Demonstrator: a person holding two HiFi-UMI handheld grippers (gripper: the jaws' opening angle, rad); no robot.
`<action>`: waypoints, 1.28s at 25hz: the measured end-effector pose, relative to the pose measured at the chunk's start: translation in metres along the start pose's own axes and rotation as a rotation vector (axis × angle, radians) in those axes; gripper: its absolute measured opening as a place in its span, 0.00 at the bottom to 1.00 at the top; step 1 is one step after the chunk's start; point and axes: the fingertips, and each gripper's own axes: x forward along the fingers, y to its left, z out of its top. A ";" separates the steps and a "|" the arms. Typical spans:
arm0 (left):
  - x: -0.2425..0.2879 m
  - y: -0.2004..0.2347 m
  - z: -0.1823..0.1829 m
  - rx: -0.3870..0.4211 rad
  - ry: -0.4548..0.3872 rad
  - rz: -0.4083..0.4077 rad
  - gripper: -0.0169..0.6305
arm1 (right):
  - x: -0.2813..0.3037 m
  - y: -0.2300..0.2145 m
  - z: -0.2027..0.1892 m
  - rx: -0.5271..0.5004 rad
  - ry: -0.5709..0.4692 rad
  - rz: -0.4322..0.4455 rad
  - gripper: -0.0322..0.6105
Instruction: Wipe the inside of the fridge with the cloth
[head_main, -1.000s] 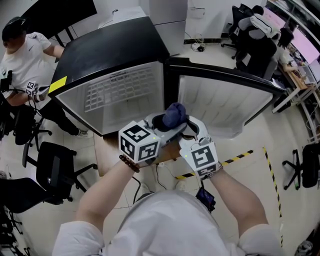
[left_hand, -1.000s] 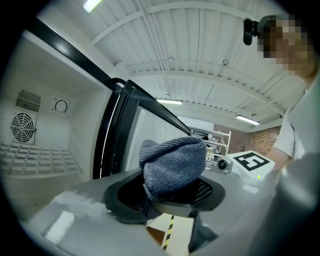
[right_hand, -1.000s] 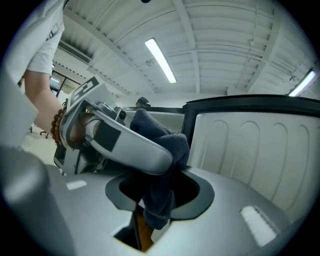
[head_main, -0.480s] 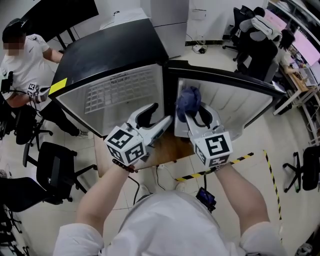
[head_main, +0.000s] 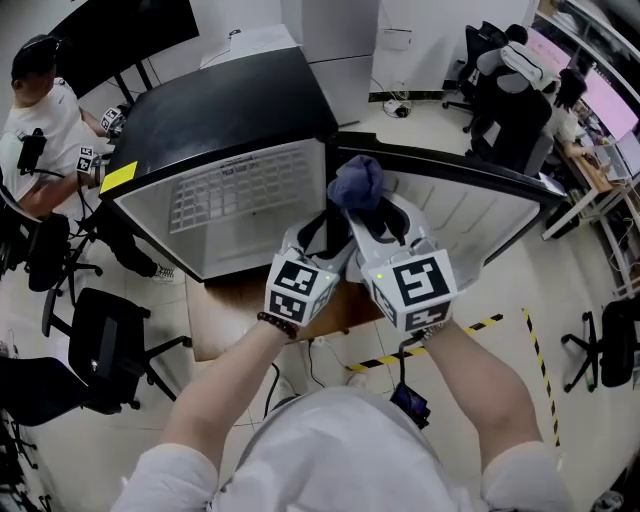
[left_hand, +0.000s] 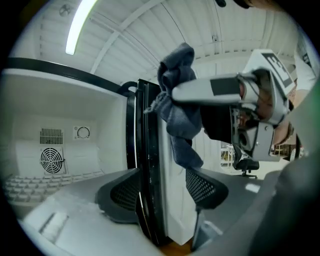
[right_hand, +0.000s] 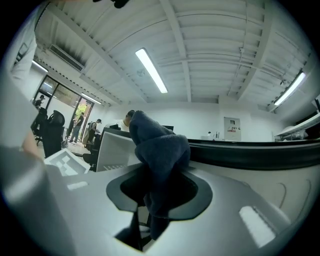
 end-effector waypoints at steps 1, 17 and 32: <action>0.004 -0.002 -0.003 0.007 0.008 0.001 0.47 | 0.003 0.003 0.002 -0.002 0.007 0.006 0.22; 0.013 0.012 -0.016 0.023 0.043 0.176 0.40 | 0.002 -0.008 -0.003 -0.010 0.039 -0.091 0.22; 0.019 0.014 -0.030 -0.019 0.071 0.186 0.39 | -0.037 -0.069 -0.027 0.022 0.069 -0.242 0.22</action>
